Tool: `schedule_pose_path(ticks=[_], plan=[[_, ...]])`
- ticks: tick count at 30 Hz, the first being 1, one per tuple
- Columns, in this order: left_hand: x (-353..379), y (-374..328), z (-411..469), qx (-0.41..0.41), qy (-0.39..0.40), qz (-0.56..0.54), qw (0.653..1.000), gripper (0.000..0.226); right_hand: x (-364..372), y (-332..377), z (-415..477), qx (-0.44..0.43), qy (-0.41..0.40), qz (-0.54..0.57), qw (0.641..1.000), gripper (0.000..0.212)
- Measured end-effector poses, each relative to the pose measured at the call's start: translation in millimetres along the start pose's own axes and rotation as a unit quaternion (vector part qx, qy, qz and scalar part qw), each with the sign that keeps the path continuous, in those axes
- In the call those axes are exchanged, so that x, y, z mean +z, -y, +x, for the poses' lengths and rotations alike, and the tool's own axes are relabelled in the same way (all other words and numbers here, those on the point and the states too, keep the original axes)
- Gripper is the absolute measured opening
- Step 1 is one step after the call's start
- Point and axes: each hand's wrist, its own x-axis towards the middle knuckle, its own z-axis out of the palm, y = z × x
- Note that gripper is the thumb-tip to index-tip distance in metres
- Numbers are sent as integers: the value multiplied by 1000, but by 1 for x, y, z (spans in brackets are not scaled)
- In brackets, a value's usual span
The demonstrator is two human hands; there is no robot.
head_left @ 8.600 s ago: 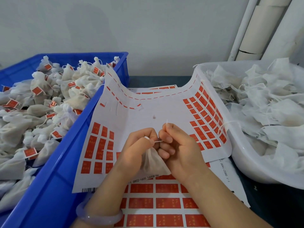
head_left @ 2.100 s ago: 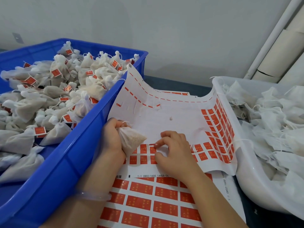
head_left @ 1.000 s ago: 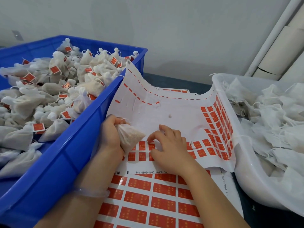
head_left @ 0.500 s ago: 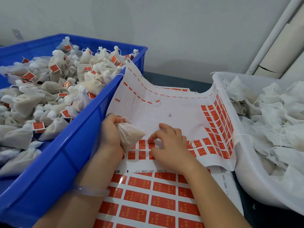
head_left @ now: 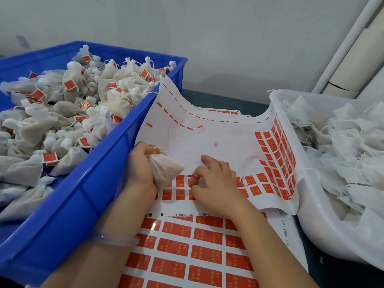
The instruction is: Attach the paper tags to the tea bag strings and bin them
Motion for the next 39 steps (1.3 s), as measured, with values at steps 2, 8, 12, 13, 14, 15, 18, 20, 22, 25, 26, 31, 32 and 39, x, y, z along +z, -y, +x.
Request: schedule_pose_path(ticks=[2,8,12,13,14,15,18,20,22,25,26,31,32,39], plan=[[0,-1,-1,1,0,1,1000,26,0,0,0,-1,0,15,1000,31],[1,-2,-4,-2,-3,6,1000,29,-2,2,1,2,5,13,1000,31],[1,-2,-4,0,-1,10,1000,29,-2,0,1,1,2,16,1000,28],[2,-2,-4,0,-1,12,1000,30,-2,0,1,0,0,25,1000,30],[1,-2,-4,0,-2,13,1000,30,-1,0,0,-1,-2,31,1000,32],[1,-2,-4,-1,-2,12,1000,30,-1,-1,0,-2,-3,29,1000,34],[0,-2,-3,-6,-2,11,1000,29,1,0,2,0,-5,11,1000,32],[0,-1,-3,-5,-1,12,1000,30,2,-1,2,3,-5,-4,1000,30],[0,-1,-3,-3,0,11,1000,28,3,-2,2,2,-8,-1,1000,29],[0,-1,-3,-2,0,9,1000,29,4,-1,2,-1,-11,16,1000,33],[0,0,-2,-2,0,8,1000,29,4,-1,2,-2,-11,12,1000,33],[0,0,-3,-3,-1,8,1000,30,4,-1,2,1,-8,-5,1000,30],[1,-1,-3,-1,0,10,1000,31,4,-1,1,0,-9,-10,1000,28],[2,-1,-4,-9,2,11,1000,36,3,-1,0,-7,-14,12,1000,32]])
